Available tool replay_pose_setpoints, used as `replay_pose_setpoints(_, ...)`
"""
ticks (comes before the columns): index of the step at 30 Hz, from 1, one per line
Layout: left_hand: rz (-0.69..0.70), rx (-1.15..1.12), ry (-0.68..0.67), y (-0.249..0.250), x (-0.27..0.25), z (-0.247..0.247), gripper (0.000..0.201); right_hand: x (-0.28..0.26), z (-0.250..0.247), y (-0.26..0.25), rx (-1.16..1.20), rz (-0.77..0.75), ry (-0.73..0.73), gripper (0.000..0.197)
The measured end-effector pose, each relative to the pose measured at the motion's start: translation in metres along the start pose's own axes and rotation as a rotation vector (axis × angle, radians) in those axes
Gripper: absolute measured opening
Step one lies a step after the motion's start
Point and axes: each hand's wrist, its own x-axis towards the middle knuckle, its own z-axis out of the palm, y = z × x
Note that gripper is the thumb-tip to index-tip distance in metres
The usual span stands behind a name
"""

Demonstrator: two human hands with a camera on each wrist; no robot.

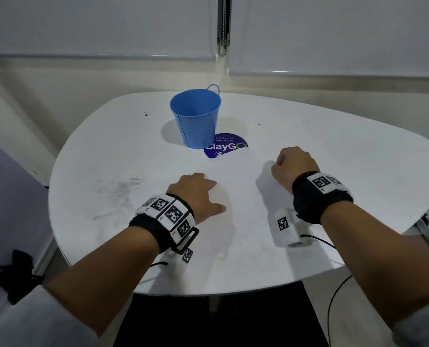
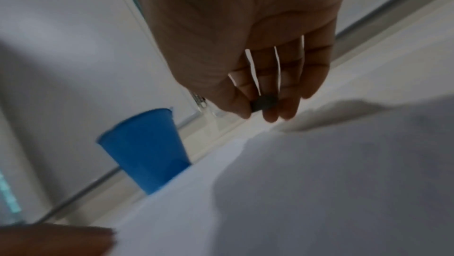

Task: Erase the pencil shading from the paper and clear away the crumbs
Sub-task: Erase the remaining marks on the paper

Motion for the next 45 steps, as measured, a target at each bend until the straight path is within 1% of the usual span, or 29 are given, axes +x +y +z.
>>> replay_pose_setpoints(2, 0.04, 0.035, -0.066, 0.004, 0.0, 0.0, 0.083, -0.006, -0.004, -0.003, 0.128, -0.047, -0.008, 0.004)
replay_pose_setpoints(5, 0.145, 0.028, -0.11, 0.012, -0.004, -0.001, 0.083, -0.021, -0.012, -0.013, 0.349, -0.068, -0.077, 0.007)
replay_pose_setpoints(7, 0.19, -0.024, -0.1, 0.01, -0.007, -0.005, 0.08, -0.033, -0.015, -0.016, 0.403, -0.078, -0.149, 0.008)
replay_pose_setpoints(8, 0.193, -0.098, -0.058, 0.006, -0.01, -0.011, 0.075, -0.038, -0.016, -0.016, 0.403, -0.085, -0.186, 0.006)
replay_pose_setpoints(10, 0.153, -0.274, 0.081, -0.01, -0.013, -0.031, 0.053, -0.046, -0.016, -0.013, 0.39, -0.092, -0.232, 0.003)
replay_pose_setpoints(12, 0.057, -0.373, 0.214, -0.034, -0.015, -0.049, 0.027, -0.05, -0.015, -0.01, 0.412, -0.073, -0.229, 0.003)
replay_pose_setpoints(14, -0.048, -0.39, 0.258, -0.06, -0.018, -0.055, 0.015, -0.053, -0.013, -0.011, 0.456, -0.049, -0.219, 0.005)
replay_pose_setpoints(15, -0.086, -0.389, 0.225, -0.07, -0.019, -0.053, 0.016, -0.054, -0.011, -0.013, 0.47, -0.038, -0.22, 0.006)
replay_pose_setpoints(16, -0.113, -0.406, 0.158, -0.078, -0.022, -0.048, 0.023, -0.055, -0.008, -0.015, 0.473, -0.028, -0.224, 0.007)
replay_pose_setpoints(18, -0.135, -0.447, -0.009, -0.089, -0.026, -0.034, 0.048, -0.058, 0.0, -0.021, 0.454, -0.023, -0.256, 0.011)
replay_pose_setpoints(20, -0.109, -0.344, -0.121, -0.096, -0.03, -0.023, 0.077, -0.063, 0.009, -0.028, 0.412, -0.047, -0.313, 0.012)
replay_pose_setpoints(21, -0.09, -0.283, -0.151, -0.098, -0.031, -0.02, 0.085, -0.065, 0.014, -0.03, 0.389, -0.064, -0.342, 0.013)
replay_pose_setpoints(22, -0.073, -0.243, -0.176, -0.099, -0.032, -0.02, 0.088, -0.067, 0.018, -0.032, 0.367, -0.077, -0.37, 0.015)
replay_pose_setpoints(24, -0.058, -0.232, -0.198, -0.1, -0.032, -0.021, 0.086, -0.07, 0.023, -0.035, 0.327, -0.084, -0.42, 0.015)
replay_pose_setpoints(25, -0.055, -0.236, -0.18, -0.1, -0.03, -0.021, 0.084, -0.071, 0.024, -0.036, 0.305, -0.086, -0.447, 0.014)
replay_pose_setpoints(27, -0.045, -0.259, -0.062, -0.103, -0.027, -0.019, 0.072, -0.077, 0.023, -0.037, 0.253, -0.116, -0.51, 0.011)
replay_pose_setpoints(29, -0.021, -0.285, 0.136, -0.102, -0.029, -0.017, 0.05, -0.086, 0.025, -0.039, 0.214, -0.181, -0.555, 0.01)
replay_pose_setpoints(30, -0.013, -0.284, 0.207, -0.1, -0.031, -0.016, 0.039, -0.089, 0.027, -0.039, 0.182, -0.226, -0.549, 0.01)
replay_pose_setpoints(31, -0.002, -0.257, 0.211, -0.096, -0.035, -0.016, 0.034, -0.091, 0.029, -0.04, 0.134, -0.272, -0.521, 0.01)
replay_pose_setpoints(32, 0.002, -0.203, 0.143, -0.09, -0.039, -0.016, 0.041, -0.092, 0.032, -0.042, 0.089, -0.307, -0.483, 0.01)
replay_pose_setpoints(34, -0.004, -0.081, -0.059, -0.079, -0.045, -0.014, 0.072, -0.094, 0.034, -0.045, 0.043, -0.36, -0.439, 0.009)
replay_pose_setpoints(35, -0.01, -0.041, -0.116, -0.075, -0.047, -0.014, 0.083, -0.093, 0.036, -0.046, 0.045, -0.386, -0.436, 0.008)
replay_pose_setpoints(36, -0.014, -0.024, -0.144, -0.073, -0.047, -0.014, 0.088, -0.093, 0.038, -0.047, 0.065, -0.402, -0.435, 0.007)
replay_pose_setpoints(37, -0.017, -0.029, -0.156, -0.073, -0.046, -0.014, 0.089, -0.092, 0.04, -0.048, 0.091, -0.405, -0.425, 0.008)
replay_pose_setpoints(39, -0.007, -0.077, -0.174, -0.075, -0.045, -0.013, 0.084, -0.09, 0.046, -0.048, 0.118, -0.383, -0.373, 0.011)
replay_pose_setpoints(41, 0.014, -0.152, -0.157, -0.076, -0.044, -0.013, 0.073, -0.092, 0.051, -0.047, 0.083, -0.389, -0.331, 0.012)
replay_pose_setpoints(42, 0.026, -0.169, -0.135, -0.076, -0.043, -0.013, 0.067, -0.095, 0.052, -0.047, 0.059, -0.418, -0.339, 0.012)
replay_pose_setpoints(43, 0.04, -0.151, -0.123, -0.077, -0.041, -0.013, 0.061, -0.099, 0.053, -0.049, 0.039, -0.452, -0.367, 0.012)
replay_pose_setpoints(45, 0.076, -0.022, -0.141, -0.075, -0.038, -0.013, 0.056, -0.1, 0.051, -0.053, 0.009, -0.497, -0.409, 0.014)
